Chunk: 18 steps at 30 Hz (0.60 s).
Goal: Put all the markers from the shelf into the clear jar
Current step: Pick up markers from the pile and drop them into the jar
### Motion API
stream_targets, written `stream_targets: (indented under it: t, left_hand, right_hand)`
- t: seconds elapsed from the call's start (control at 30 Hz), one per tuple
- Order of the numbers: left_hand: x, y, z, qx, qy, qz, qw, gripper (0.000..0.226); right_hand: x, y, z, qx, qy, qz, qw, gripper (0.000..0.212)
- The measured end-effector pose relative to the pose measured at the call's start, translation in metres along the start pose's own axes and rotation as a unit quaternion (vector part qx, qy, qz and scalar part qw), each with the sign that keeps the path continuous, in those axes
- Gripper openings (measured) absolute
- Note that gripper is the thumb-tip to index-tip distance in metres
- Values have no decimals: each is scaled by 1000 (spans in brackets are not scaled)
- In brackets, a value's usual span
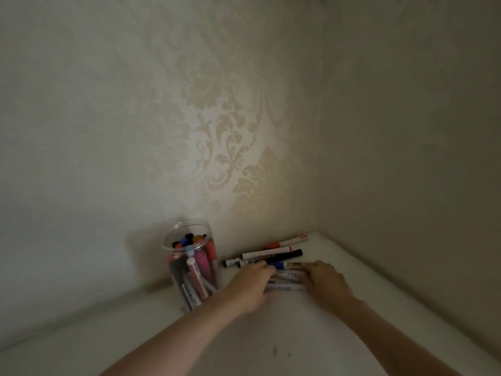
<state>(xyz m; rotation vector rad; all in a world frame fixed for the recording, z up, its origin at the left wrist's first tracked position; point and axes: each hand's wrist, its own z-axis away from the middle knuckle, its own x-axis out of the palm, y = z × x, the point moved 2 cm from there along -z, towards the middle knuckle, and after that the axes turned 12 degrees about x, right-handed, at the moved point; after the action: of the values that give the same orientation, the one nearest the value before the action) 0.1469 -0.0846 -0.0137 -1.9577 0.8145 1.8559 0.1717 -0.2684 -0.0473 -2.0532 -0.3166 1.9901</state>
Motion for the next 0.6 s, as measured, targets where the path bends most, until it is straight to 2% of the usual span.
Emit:
stream_targets:
  t: [0.1, 0.2, 0.27, 0.33, 0.4, 0.47, 0.53, 0.6]
  left_hand:
    - [19, -11, -8, -35, 15, 18, 999, 38]
    - [23, -15, -11, -47, 43, 47, 997, 26]
    - [20, -18, -10, -60, 47, 100, 992, 21]
    - [5, -16, -6, -86, 99, 184, 974, 15]
    - [-27, -13, -3, -130, 186, 308, 924, 12]
    - [-68, -7, 4, -156, 251, 427, 855, 15]
    - [-112, -3, 16, -140, 309, 476, 812, 18]
    - [-155, -3, 35, -106, 376, 471, 791, 22]
  right_hand:
    - [4, 6, -6, 8, -12, -7, 1000, 38]
    - [4, 9, -11, 36, -51, -54, 997, 36]
    - [0, 9, -11, 44, -71, -96, 992, 33]
    - [-7, 7, -9, 38, -58, -150, 986, 26]
    - [-21, 3, -8, 51, -19, -251, 967, 16]
    - [-40, -6, -9, 87, -2, -395, 915, 13]
    - [-59, -24, -9, 95, -4, -496, 863, 6]
    - [-80, -51, -3, 68, -17, -549, 833, 3]
